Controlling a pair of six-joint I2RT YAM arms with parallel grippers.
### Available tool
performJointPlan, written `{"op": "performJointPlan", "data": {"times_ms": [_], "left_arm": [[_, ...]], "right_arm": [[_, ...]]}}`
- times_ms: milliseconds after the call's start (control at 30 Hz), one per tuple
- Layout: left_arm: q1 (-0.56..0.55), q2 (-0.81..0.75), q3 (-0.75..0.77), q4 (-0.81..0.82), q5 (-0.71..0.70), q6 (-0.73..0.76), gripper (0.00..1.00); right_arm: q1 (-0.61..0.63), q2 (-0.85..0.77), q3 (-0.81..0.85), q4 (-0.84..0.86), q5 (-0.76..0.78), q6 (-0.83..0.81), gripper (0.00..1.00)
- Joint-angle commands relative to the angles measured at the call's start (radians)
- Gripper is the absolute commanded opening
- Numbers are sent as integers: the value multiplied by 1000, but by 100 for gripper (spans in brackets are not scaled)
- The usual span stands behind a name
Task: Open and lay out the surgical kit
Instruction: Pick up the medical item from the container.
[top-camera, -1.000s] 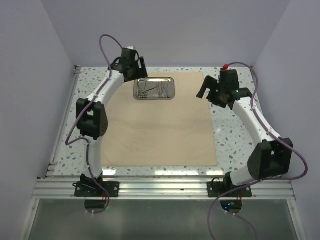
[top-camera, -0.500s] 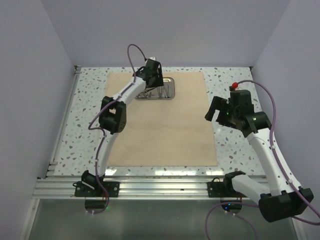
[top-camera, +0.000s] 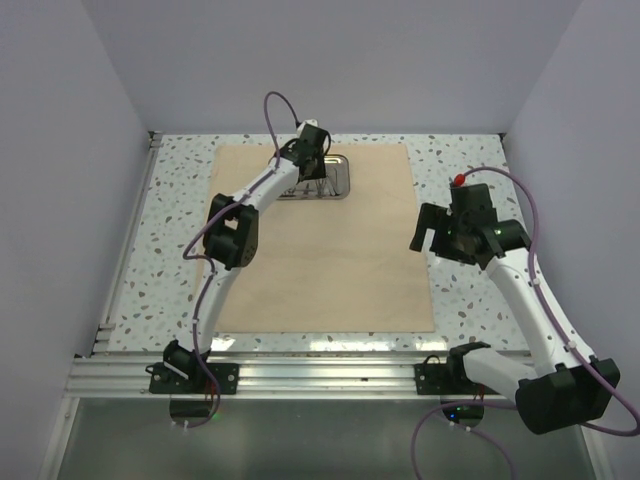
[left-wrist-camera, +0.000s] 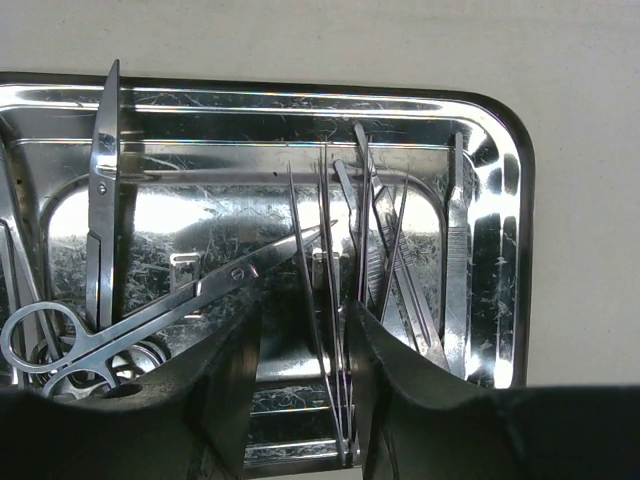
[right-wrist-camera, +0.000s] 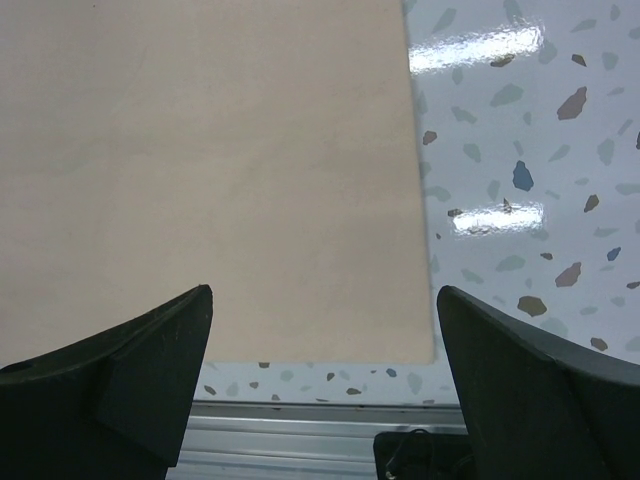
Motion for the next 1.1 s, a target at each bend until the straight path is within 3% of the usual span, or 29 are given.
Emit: {"op": "performJointPlan", "data": {"times_ms": [0,667,1067], "left_arm": [[4,-6,15,28,-55,20,43],[1,90,76,-98,-83,41,41],[-28,84,10,-199,-153,104,15]], "right_arm": [[-3,-3,-14,14,8,-26,98],[-2,-6,-57,26,20,-43,99],[-3,-37,-89,28,29,-43,98]]}}
